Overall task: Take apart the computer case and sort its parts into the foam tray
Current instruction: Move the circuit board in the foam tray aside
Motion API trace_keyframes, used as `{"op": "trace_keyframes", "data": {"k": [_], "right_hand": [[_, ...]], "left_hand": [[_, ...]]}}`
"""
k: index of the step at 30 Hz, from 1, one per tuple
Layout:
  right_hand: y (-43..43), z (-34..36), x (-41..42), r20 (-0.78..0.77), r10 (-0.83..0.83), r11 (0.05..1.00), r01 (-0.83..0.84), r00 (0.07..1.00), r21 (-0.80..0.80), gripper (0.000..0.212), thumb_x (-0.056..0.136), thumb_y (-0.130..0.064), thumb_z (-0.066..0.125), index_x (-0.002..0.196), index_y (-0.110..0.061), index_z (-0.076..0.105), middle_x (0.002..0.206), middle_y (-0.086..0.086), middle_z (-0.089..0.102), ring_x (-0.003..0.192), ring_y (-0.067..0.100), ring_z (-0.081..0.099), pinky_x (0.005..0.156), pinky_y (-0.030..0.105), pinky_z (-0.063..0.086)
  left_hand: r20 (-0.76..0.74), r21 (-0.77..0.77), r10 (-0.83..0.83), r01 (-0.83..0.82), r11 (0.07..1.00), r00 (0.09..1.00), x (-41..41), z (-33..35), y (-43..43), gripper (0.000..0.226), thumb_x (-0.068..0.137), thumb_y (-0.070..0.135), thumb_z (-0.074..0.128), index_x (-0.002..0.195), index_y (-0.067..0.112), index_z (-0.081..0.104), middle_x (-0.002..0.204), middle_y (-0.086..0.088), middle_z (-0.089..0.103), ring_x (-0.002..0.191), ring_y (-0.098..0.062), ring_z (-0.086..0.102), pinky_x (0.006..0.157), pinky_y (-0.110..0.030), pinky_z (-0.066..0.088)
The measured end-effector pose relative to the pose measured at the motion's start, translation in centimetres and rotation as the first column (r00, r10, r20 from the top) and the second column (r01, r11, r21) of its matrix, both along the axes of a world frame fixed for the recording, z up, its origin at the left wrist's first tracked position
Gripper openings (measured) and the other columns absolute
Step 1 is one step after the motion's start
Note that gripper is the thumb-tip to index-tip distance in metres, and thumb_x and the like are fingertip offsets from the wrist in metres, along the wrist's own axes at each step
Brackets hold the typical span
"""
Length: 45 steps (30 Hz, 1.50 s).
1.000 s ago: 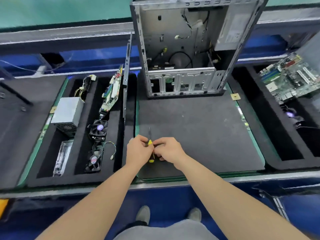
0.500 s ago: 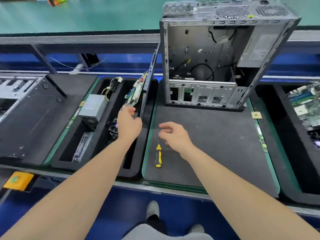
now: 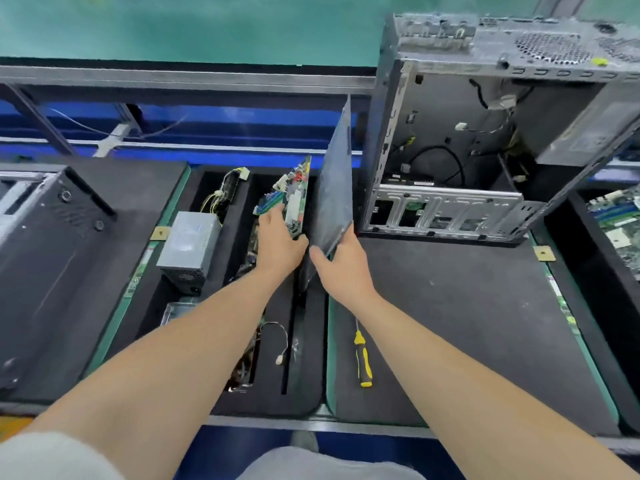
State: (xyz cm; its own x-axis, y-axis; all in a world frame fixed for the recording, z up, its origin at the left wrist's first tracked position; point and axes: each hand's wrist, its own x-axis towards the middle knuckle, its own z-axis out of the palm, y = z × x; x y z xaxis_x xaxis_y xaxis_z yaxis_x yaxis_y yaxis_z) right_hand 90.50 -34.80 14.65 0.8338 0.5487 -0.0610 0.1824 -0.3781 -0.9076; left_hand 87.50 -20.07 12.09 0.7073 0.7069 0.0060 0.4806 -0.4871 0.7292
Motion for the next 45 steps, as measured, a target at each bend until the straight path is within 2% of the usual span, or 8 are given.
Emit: {"op": "trace_keyframes", "data": {"k": [4,8,15,18,21,29,38,45], "right_hand": [[2.0,-1.1,-0.7,0.020,-0.127,0.991,0.128,0.992,-0.036,0.059,0.103,-0.015,0.059,0.156,0.002,0.037,0.095,0.003,0.068,0.073,-0.005,0.057,0.060,0.007,0.040],[3.1,-1.6,-1.1,0.033,-0.142,0.990,0.143,0.989,-0.007,0.048,0.100,-0.006,0.057,0.144,0.012,0.046,0.067,0.000,0.055,0.055,0.002,0.050,0.050,0.008,0.038],[5.3,0.1,-1.5,0.113,-0.056,0.998,0.053,0.992,0.029,0.098,0.093,0.001,0.052,0.165,-0.041,0.003,0.047,-0.012,0.047,0.042,0.008,0.041,0.040,0.014,0.035],[6.5,0.7,-2.0,0.163,-0.007,1.000,0.010,0.987,-0.020,0.108,0.094,0.002,0.049,0.151,-0.064,-0.014,0.054,-0.003,0.044,0.045,0.012,0.032,0.044,0.022,0.037],[7.6,1.1,-2.5,0.185,0.008,0.997,0.005,0.983,-0.071,0.105,0.096,0.002,0.048,0.162,-0.051,-0.014,0.059,0.001,0.044,0.049,0.014,0.032,0.047,0.027,0.037],[8.8,1.0,-4.4,0.224,0.088,0.977,-0.041,0.971,-0.207,0.105,0.099,-0.001,0.048,0.161,-0.047,-0.022,0.082,-0.003,0.046,0.051,0.016,0.033,0.050,0.031,0.034],[8.9,1.5,-5.1,0.212,0.201,0.946,-0.134,0.956,-0.294,0.102,0.104,-0.007,0.051,0.161,-0.044,-0.024,0.116,0.021,0.061,0.058,0.017,0.038,0.049,0.030,0.030],[6.4,1.2,-3.8,0.100,0.271,0.935,-0.237,0.957,-0.265,0.109,0.094,-0.006,0.059,0.163,-0.052,-0.011,0.082,-0.024,0.032,0.059,0.007,0.040,0.050,0.023,0.033]], "left_hand": [[-0.084,0.035,-0.100,0.104,0.994,0.991,1.6,-1.3,1.6,0.082,0.088,0.020,0.069,0.155,0.010,0.023,0.149,-0.021,0.034,0.136,-0.034,0.036,0.107,-0.042,0.037],[-0.185,0.103,-0.168,0.189,0.977,0.968,2.2,-1.6,2.7,0.070,0.092,0.015,0.062,0.150,0.011,0.025,0.130,-0.021,0.048,0.109,-0.039,0.055,0.074,-0.038,0.043],[-0.145,0.079,-0.216,0.229,0.970,0.965,1.9,0.4,4.9,0.046,0.093,0.007,0.057,0.135,0.003,0.038,0.116,-0.022,0.058,0.103,-0.040,0.057,0.080,-0.046,0.050],[-0.016,-0.051,-0.119,0.118,0.992,0.993,0.9,1.6,7.7,0.043,0.095,0.014,0.059,0.134,0.009,0.043,0.109,-0.014,0.064,0.093,-0.031,0.061,0.075,-0.043,0.053],[0.095,-0.274,0.029,-0.002,0.962,0.995,-0.6,1.9,10.7,0.036,0.094,0.015,0.058,0.128,0.018,0.049,0.105,-0.009,0.068,0.092,-0.030,0.066,0.075,-0.044,0.057],[0.239,-0.750,0.275,-0.003,0.661,0.931,-5.4,-0.3,13.7,0.052,0.100,0.000,0.048,0.146,0.023,0.049,0.131,-0.016,0.064,0.107,-0.034,0.069,0.099,-0.055,0.054],[0.131,-0.629,0.440,-0.268,0.730,0.889,-6.9,-1.0,13.3,0.036,0.087,0.021,0.063,0.123,0.021,0.065,0.115,-0.011,0.071,0.097,-0.032,0.068,0.085,-0.039,0.053],[0.461,-0.360,0.609,-0.491,0.793,0.645,-6.0,3.6,9.2,0.035,0.092,0.013,0.050,0.126,0.021,0.055,0.124,0.001,0.052,0.106,-0.019,0.057,0.090,-0.036,0.051]]}}
